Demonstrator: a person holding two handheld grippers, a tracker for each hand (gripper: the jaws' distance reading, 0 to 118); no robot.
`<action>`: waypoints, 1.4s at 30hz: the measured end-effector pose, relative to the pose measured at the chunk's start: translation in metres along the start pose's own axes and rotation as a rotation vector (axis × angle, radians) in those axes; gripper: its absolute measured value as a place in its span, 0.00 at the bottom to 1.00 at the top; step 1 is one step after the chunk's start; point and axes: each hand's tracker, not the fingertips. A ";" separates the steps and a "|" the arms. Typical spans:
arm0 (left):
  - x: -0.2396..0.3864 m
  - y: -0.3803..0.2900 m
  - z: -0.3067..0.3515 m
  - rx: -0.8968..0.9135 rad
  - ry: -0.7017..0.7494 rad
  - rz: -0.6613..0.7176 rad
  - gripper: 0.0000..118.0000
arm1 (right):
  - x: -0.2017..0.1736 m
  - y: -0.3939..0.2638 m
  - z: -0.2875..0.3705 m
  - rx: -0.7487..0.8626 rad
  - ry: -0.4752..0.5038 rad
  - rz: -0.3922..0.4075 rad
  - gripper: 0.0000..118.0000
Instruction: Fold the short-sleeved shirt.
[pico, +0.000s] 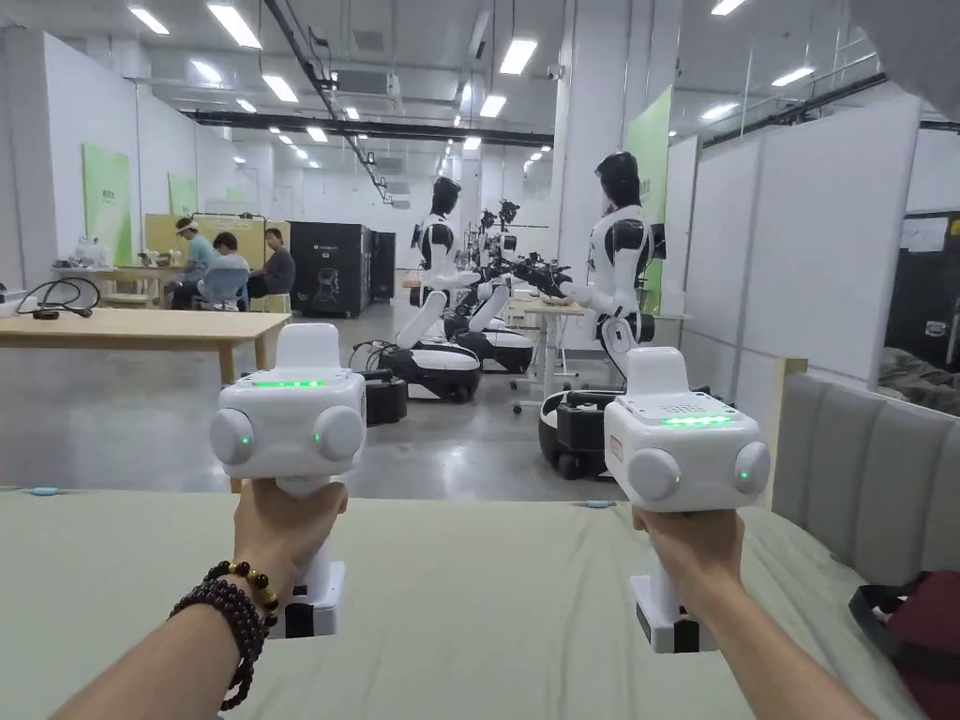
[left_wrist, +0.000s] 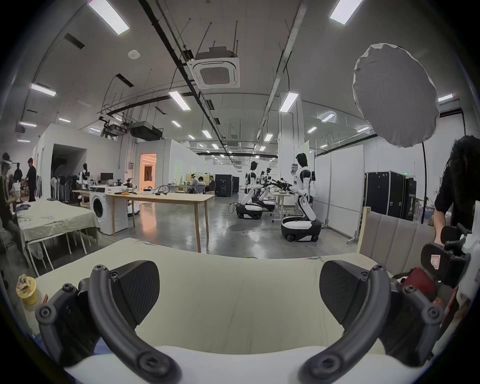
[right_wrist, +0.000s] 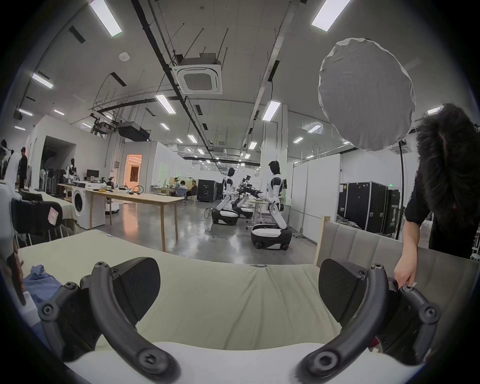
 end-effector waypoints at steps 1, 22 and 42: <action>-0.001 0.000 0.000 0.002 0.001 -0.001 1.00 | 0.000 0.001 0.000 -0.005 -0.002 -0.008 1.00; -0.006 -0.002 0.001 -0.032 -0.028 -0.039 0.00 | -0.007 -0.015 0.003 -0.095 -0.049 -0.015 0.00; -0.320 -0.012 0.140 -0.058 0.520 -0.086 0.00 | -0.328 0.012 0.036 -0.053 0.486 0.034 0.00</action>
